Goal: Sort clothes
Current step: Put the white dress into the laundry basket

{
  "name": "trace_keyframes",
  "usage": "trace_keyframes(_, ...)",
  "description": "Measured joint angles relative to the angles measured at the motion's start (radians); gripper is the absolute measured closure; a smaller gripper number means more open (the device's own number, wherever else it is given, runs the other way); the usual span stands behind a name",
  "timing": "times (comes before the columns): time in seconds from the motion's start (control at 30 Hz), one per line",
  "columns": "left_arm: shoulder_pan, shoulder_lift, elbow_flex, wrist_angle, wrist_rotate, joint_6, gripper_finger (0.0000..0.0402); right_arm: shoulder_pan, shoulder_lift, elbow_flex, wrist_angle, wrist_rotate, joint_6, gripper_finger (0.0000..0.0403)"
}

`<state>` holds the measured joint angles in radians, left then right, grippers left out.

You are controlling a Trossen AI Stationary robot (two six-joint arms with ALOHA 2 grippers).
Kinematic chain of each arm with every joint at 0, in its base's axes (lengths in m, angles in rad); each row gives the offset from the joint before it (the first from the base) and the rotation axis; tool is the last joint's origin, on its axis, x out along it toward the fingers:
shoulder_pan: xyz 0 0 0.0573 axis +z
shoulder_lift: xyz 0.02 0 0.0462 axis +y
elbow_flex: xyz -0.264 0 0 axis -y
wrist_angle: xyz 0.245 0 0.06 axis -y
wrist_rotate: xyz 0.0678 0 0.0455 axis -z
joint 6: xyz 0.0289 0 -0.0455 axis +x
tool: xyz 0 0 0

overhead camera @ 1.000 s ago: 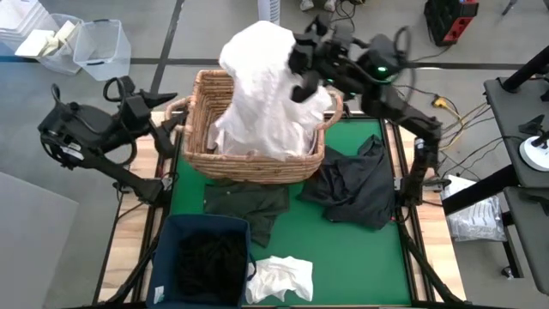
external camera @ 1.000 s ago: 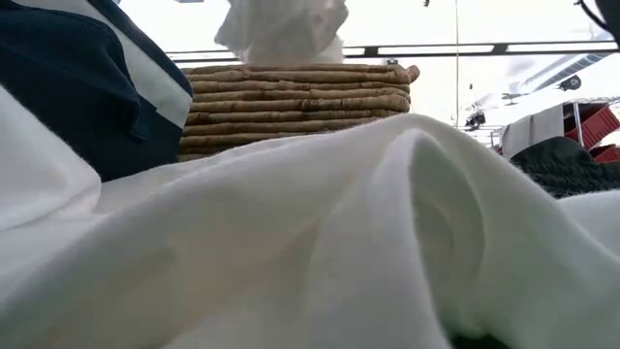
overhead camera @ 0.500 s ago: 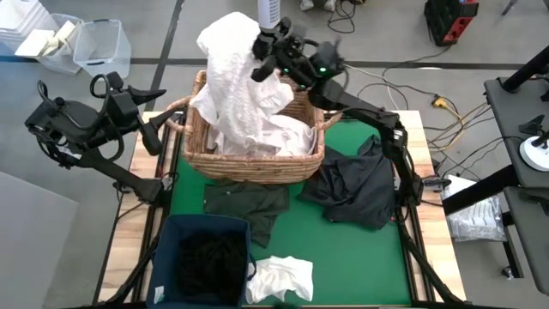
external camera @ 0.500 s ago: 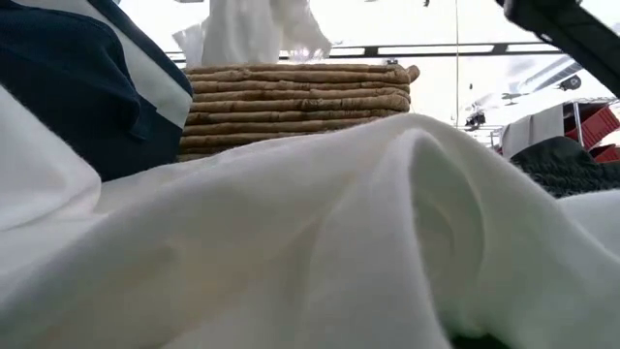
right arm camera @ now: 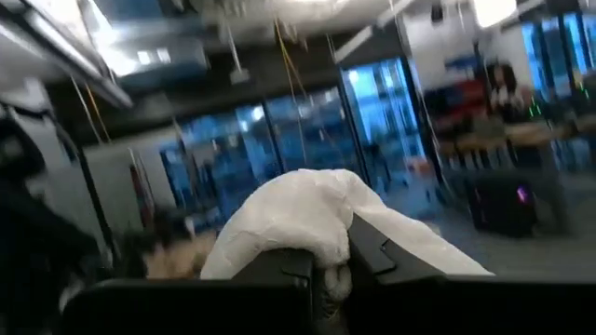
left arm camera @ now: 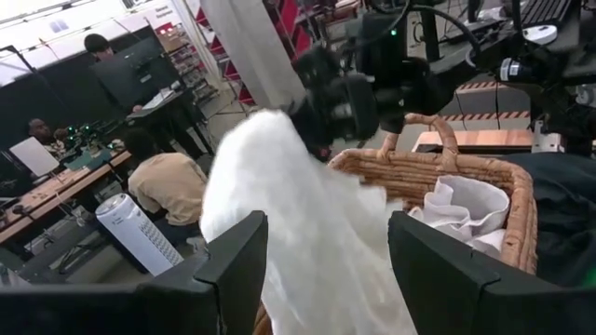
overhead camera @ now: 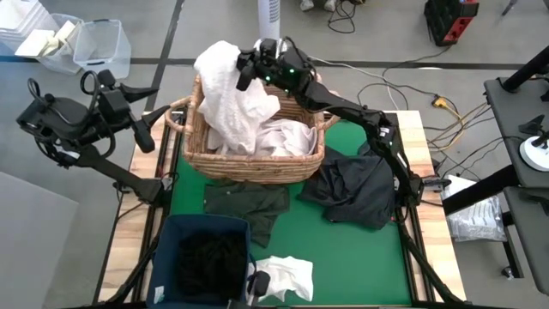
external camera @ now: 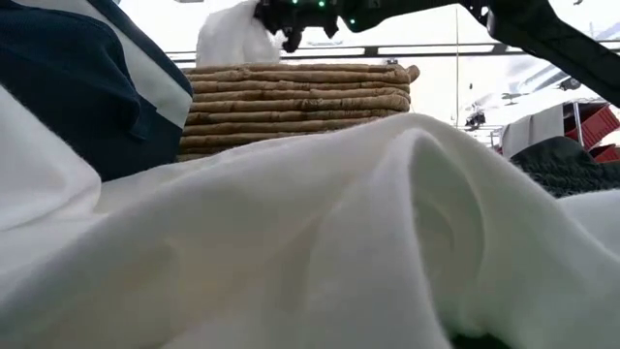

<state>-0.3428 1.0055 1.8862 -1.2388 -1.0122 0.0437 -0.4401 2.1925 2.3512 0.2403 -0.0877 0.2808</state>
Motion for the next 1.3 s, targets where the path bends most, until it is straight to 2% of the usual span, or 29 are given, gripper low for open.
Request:
trace_keyframes(0.3, 0.0, -0.005, 0.0, -0.008, 0.0, 0.003, 0.0201, 0.002, 0.0, 0.0, -0.254, -0.054, -0.019, 0.039)
trace_keyframes(0.47, 0.0, -0.006, 0.0, -0.019, 0.0, 0.004, 0.0201, 0.005, 0.0, 0.0, -0.419, -0.134, -0.02, 0.039)
trace_keyframes(0.67, 0.0, -0.008, 0.0, -0.029, 0.0, 0.003, 0.0201, 0.015, 0.0, 0.0, -0.612, -0.183, -0.067, 0.039)
trace_keyframes(0.93, 0.0, -0.01, 0.0, -0.029, 0.0, 0.0, 0.0201, 0.019, 0.0, 0.0, -0.764, -0.259, -0.123, 0.039)
trace_keyframes(1.13, 0.0, -0.01, 0.0, -0.035, 0.0, -0.003, 0.0201, 0.029, 0.0, 0.0, -0.934, -0.263, -0.227, 0.039)
trace_keyframes(1.3, 0.0, -0.01, 0.0, -0.044, 0.0, -0.009, 0.0201, 0.049, 0.0, 0.0, -1.09, -0.261, -0.389, 0.039)
